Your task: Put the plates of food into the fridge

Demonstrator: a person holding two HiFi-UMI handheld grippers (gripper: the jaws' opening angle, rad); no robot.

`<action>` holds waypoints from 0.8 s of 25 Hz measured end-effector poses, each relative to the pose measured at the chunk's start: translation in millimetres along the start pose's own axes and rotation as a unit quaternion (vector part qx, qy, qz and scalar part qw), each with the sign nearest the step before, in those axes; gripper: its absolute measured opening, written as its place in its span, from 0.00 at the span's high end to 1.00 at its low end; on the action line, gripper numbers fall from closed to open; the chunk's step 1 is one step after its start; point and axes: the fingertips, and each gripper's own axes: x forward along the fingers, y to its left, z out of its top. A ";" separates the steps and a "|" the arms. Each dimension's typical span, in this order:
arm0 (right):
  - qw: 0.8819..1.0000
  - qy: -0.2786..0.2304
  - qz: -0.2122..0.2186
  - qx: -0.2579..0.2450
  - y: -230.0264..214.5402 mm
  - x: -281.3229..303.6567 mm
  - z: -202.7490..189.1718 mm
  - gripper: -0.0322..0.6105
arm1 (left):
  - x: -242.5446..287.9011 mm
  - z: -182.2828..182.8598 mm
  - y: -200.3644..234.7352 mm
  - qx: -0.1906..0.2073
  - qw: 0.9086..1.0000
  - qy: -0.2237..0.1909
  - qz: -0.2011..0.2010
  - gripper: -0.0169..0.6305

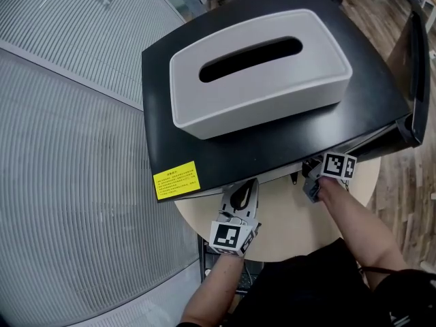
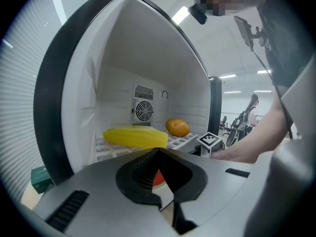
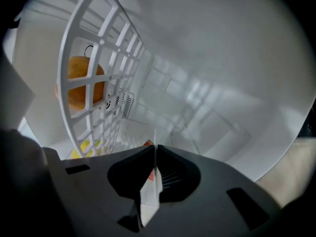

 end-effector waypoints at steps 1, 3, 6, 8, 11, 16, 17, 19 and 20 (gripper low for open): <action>1.000 0.001 -0.003 0.003 -2.3 1.9 -0.6 0.92 | -1.3 -0.9 1.3 -0.002 1.000 0.001 0.001 0.97; 1.000 0.001 -0.011 0.003 -5.0 5.5 -0.7 0.92 | -4.3 -3.5 3.6 -0.007 1.000 0.004 0.002 0.97; 1.000 -0.005 -0.023 -0.010 -3.4 11.0 5.7 0.92 | -7.8 -7.4 7.4 -0.014 1.000 0.007 0.006 0.97; 0.999 -0.003 -0.037 -0.017 -7.1 13.3 6.9 0.92 | -10.5 -8.4 9.6 -0.017 1.000 0.007 0.011 0.97; 0.998 -0.004 -0.061 -0.027 -13.1 14.2 7.5 0.92 | -14.0 -8.1 10.1 -0.021 1.000 0.007 0.017 0.97; 0.995 -0.022 -0.086 -0.045 -17.8 15.3 11.3 0.92 | -18.6 -11.2 12.4 -0.022 0.999 0.007 0.024 0.97; 0.994 -0.024 -0.091 -0.051 -19.0 15.6 11.6 0.92 | -19.5 -11.5 12.6 -0.023 0.999 0.007 0.026 0.97; 0.992 -0.028 -0.102 -0.064 -21.7 16.5 11.5 0.92 | -21.4 -11.3 13.0 -0.024 0.999 0.007 0.029 0.97; 0.991 -0.029 -0.108 -0.072 -23.1 17.1 11.4 0.92 | -22.2 -11.1 13.3 -0.025 0.999 0.007 0.030 0.97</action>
